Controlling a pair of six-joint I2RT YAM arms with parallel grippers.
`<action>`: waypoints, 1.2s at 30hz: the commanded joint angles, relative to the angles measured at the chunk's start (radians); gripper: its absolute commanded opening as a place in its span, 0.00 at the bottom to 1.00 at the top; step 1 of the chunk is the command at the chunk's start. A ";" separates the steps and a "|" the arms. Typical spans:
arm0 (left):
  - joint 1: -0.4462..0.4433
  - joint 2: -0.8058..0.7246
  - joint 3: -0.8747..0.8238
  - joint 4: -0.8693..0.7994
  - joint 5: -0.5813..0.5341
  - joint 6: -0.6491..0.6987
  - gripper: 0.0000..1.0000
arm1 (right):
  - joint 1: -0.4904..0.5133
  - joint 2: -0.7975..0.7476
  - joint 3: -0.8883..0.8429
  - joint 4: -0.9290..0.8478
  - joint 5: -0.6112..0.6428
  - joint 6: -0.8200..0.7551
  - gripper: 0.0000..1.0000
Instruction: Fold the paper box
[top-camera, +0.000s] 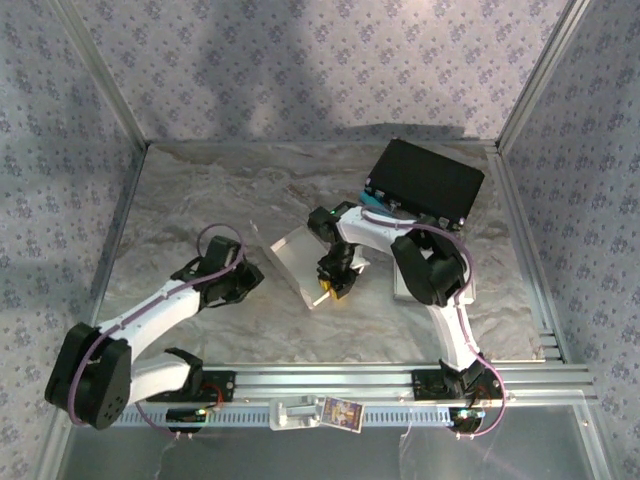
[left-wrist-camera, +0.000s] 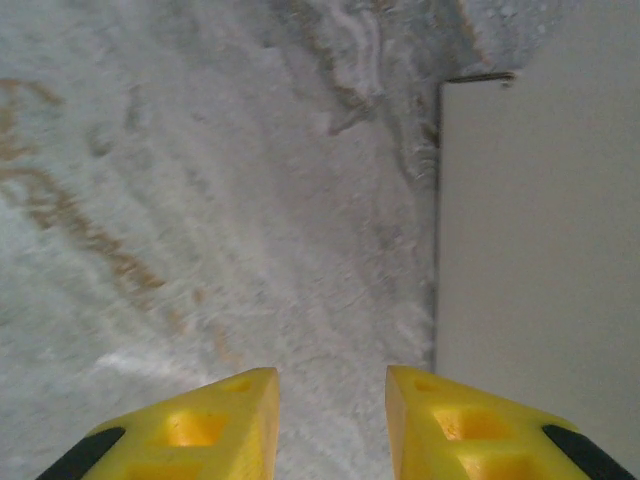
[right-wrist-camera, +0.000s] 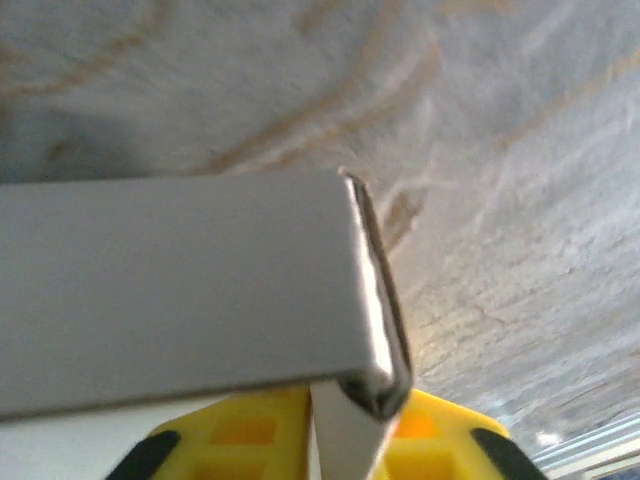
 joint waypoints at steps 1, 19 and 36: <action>-0.007 0.034 0.017 0.121 0.027 -0.040 0.33 | 0.002 -0.073 -0.028 0.028 -0.028 0.041 0.40; -0.025 0.104 0.167 0.091 -0.017 -0.031 0.34 | 0.043 -0.378 0.187 0.070 0.172 -0.895 0.59; -0.023 0.174 0.230 0.089 0.001 0.012 0.35 | 0.134 -0.094 0.540 -0.052 0.079 -1.081 0.50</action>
